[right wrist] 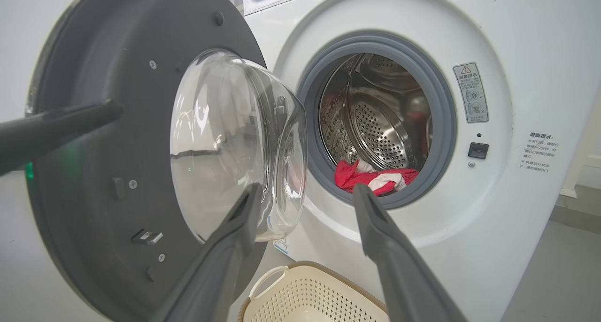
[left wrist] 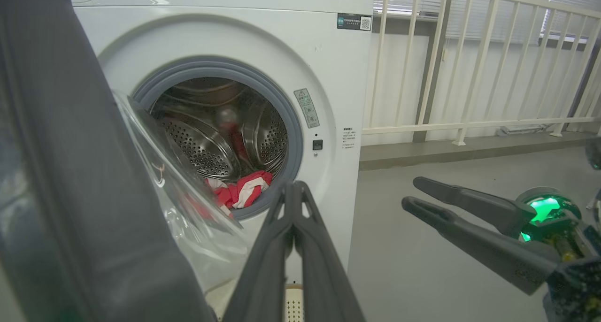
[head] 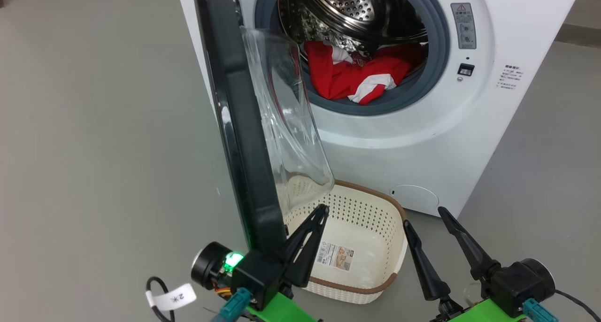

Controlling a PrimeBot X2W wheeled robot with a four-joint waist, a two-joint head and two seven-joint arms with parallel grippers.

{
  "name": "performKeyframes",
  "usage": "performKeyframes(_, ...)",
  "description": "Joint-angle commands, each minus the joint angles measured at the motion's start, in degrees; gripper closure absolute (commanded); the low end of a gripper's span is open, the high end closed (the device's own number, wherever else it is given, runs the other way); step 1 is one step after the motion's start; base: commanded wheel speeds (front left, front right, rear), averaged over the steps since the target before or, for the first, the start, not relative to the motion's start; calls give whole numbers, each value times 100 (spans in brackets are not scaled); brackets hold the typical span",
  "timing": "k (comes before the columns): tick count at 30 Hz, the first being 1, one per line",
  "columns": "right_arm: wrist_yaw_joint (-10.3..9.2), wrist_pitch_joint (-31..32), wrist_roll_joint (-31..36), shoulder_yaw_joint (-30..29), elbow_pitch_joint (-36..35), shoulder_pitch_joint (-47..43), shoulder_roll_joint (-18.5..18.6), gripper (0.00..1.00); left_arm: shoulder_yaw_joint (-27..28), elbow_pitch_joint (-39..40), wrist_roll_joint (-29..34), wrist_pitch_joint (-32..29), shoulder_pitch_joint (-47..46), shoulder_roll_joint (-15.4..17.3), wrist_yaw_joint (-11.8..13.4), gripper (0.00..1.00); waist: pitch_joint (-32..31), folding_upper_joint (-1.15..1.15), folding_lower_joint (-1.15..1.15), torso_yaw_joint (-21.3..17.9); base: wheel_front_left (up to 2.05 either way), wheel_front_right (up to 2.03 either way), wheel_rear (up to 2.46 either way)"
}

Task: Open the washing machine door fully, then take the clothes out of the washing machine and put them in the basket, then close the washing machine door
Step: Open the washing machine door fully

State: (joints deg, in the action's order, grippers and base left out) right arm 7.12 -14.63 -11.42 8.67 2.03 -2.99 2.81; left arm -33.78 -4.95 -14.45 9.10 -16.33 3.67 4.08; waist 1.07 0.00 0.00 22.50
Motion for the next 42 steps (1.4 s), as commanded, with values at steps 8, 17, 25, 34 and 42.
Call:
performKeyframes(8, 36, -37, -79, 146, -195, 267, 7, 0, 231, -241, -123, -70, -226, -10, 147, 100, 30, 0, 0, -5, 0, 0, 0)
performKeyframes(17, 36, -37, -104, 185, -187, 289, 7, 0, 364, -499, -182, -78, -235, 50, 291, 100, 55, 0, 0, 61, 0, 0, 0)
performKeyframes(25, 36, -37, -117, 183, -183, 305, 7, 0, 559, -616, -309, -53, -199, 147, 413, 100, 48, 0, 0, 185, 0, 0, 0)
performKeyframes(34, 36, -37, -122, 196, -208, 246, 7, 0, 898, -446, -423, -17, -35, 380, 672, 100, 59, 0, 0, 369, 0, 0, 0)
performKeyframes(42, 36, -37, -113, 210, -195, 205, 7, 0, 1144, -315, -514, -40, 152, 583, 874, 100, 33, 0, 0, 565, 0, 0, 0)
